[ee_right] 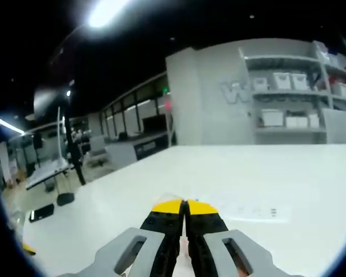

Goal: Open the resealable bag by pulling the two sides of the seal apart until the entire bag opening is separated and visibly accessible.

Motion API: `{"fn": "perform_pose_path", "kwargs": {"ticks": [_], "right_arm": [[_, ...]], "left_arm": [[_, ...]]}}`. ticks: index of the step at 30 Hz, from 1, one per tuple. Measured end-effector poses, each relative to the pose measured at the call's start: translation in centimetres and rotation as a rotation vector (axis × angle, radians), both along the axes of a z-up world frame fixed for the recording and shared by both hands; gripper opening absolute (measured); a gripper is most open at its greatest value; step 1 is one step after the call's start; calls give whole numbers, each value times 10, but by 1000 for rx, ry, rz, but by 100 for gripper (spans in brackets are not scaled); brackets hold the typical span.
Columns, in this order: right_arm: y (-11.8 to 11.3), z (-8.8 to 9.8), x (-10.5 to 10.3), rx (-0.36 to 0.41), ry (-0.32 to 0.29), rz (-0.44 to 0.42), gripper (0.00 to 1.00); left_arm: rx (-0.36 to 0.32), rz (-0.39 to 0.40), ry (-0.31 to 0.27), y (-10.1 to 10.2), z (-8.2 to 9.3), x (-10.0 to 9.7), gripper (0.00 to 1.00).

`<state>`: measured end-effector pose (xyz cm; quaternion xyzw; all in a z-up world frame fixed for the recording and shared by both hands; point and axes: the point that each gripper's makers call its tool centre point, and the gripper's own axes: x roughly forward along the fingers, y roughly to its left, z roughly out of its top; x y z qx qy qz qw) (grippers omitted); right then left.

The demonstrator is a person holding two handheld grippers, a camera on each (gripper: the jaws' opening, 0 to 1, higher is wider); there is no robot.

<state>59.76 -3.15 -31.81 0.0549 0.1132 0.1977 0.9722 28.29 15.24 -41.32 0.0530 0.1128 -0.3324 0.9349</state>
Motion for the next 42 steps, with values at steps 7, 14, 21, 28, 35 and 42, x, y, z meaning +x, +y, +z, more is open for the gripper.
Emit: {"fn": "perform_pose_path", "kwargs": {"ticks": [7, 14, 21, 28, 35, 42], "right_arm": [[-5, -2, 8, 0, 2, -24, 0], [-9, -8, 14, -12, 7, -41, 0], [2, -15, 23, -47, 3, -26, 0], [24, -33, 18, -70, 20, 40, 0], [38, -67, 12, -102, 65, 79, 0], [59, -83, -9, -202, 37, 157, 0]], "left_arm": [[1, 7, 0, 2, -1, 0, 96], [-1, 8, 10, 1, -4, 2, 96], [-5, 2, 3, -2, 0, 3, 96], [0, 9, 2, 1, -1, 2, 96], [1, 4, 1, 0, -1, -1, 95], [4, 3, -1, 0, -1, -2, 95]]}}
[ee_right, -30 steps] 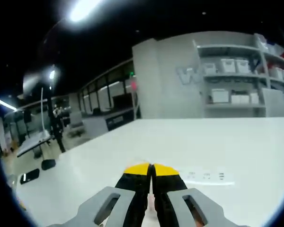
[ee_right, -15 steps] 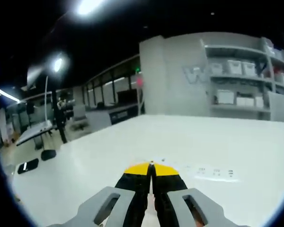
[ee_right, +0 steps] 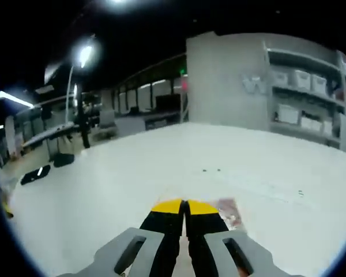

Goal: Open the resealable bag by pulling the two sides of the seal apart until the entire bag opening is separated and visibly accessible.

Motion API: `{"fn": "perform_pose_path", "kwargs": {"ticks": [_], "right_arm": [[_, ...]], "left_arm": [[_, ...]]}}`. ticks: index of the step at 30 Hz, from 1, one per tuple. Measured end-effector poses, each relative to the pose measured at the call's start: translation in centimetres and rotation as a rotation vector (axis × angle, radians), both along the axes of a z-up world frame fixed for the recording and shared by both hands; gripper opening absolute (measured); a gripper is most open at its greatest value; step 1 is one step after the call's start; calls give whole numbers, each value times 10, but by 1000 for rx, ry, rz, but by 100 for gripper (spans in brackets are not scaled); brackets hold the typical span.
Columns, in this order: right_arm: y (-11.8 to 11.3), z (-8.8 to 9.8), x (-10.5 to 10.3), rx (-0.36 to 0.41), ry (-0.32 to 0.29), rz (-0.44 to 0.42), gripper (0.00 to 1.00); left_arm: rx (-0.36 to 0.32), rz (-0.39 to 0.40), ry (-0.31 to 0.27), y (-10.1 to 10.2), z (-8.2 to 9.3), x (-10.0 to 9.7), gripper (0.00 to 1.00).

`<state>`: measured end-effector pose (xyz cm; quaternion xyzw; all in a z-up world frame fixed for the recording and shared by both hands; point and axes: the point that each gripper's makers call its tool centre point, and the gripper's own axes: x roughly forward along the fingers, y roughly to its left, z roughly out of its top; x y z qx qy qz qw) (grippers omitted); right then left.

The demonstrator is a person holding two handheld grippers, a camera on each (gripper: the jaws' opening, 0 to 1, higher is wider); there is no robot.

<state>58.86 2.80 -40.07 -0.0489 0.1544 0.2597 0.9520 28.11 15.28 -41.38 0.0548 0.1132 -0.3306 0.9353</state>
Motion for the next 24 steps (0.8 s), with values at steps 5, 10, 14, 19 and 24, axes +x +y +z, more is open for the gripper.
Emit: {"fn": "perform_pose_path", "kwargs": {"ticks": [5, 10, 14, 19, 24], "right_arm": [[13, -9, -14, -33, -12, 40, 0], [17, -15, -20, -23, 0, 48, 2], [17, -17, -22, -23, 2, 47, 2], [18, -20, -26, -28, 6, 41, 4], [18, -20, -27, -30, 2, 38, 5]], "left_arm": [[3, -5, 5, -1, -2, -1, 95], [6, -9, 7, -2, -3, -2, 95], [9, -10, 6, -1, -3, -2, 95], [9, -14, 7, -2, -3, -3, 95], [4, -14, 5, -1, -4, -3, 95]]}}
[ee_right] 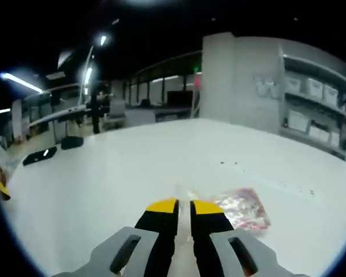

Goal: Open the resealable bag by pulling the two sides of the seal apart until the entire bag opening is separated and visibly accessible.

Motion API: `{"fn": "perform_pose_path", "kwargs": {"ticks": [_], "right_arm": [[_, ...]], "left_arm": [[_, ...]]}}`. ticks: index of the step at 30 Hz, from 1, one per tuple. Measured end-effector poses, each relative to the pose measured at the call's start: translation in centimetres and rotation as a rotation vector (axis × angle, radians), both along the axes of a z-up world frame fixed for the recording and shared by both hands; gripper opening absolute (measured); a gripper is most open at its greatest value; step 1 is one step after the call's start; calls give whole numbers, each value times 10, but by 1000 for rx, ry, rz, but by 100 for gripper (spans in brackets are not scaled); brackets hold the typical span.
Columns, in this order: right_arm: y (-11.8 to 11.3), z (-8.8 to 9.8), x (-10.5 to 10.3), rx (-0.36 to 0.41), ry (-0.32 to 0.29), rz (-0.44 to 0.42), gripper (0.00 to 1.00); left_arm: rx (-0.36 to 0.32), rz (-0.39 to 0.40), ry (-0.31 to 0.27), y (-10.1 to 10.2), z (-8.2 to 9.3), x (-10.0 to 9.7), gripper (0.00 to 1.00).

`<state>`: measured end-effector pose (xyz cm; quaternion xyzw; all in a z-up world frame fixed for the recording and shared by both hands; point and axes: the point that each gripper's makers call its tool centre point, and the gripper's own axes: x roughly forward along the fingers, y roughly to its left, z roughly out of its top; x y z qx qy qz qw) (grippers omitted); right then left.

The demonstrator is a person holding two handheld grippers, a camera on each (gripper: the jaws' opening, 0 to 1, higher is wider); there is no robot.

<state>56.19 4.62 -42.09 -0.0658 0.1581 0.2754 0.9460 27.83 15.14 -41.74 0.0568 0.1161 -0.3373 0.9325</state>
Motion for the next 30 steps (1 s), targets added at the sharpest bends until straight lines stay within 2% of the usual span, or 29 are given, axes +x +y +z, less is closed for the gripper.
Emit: {"fn": "perform_pose_path", "kwargs": {"ticks": [6, 10, 17, 30], "right_arm": [[6, -2, -4, 0, -1, 11, 5], [8, -1, -5, -13, -12, 15, 10], [3, 2, -4, -20, -26, 4, 10], [-1, 6, -4, -55, -57, -4, 20]], "left_arm": [[3, 2, 1, 2, -1, -1, 95], [5, 5, -4, 3, 0, -2, 95], [12, 7, -11, 4, 0, -3, 95], [18, 11, -18, 3, 2, -5, 95]]}}
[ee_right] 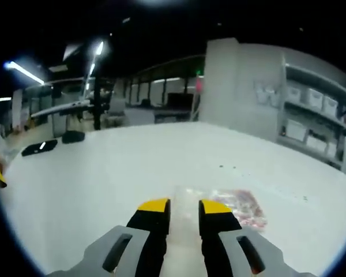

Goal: Open the resealable bag by pulling the two sides of the seal apart until the entire bag opening is separated and visibly accessible.

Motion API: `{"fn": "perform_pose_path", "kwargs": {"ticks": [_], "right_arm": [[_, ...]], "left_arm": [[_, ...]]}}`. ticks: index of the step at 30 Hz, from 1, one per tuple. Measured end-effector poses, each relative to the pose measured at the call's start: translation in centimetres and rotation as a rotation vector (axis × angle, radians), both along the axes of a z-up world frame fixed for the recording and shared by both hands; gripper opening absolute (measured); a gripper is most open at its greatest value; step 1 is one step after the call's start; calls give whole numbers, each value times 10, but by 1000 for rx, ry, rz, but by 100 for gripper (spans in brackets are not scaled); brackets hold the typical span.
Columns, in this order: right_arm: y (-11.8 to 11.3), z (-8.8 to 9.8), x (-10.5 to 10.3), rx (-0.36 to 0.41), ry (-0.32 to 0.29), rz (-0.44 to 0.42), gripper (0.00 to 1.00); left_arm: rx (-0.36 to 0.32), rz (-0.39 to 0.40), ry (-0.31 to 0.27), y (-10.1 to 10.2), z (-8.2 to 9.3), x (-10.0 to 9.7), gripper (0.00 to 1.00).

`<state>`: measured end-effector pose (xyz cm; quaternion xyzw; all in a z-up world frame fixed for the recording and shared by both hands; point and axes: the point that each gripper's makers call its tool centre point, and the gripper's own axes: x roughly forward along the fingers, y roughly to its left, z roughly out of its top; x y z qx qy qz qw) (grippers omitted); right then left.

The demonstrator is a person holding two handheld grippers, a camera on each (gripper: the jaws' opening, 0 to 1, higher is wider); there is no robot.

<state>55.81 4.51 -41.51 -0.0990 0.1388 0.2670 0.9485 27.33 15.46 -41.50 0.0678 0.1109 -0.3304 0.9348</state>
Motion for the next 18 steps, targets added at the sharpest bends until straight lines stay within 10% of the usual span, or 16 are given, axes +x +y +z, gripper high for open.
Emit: {"fn": "perform_pose_path", "kwargs": {"ticks": [18], "right_arm": [[-1, 1, -1, -6, -1, 0, 28]], "left_arm": [[-1, 8, -12, 1, 3, -2, 96]]}}
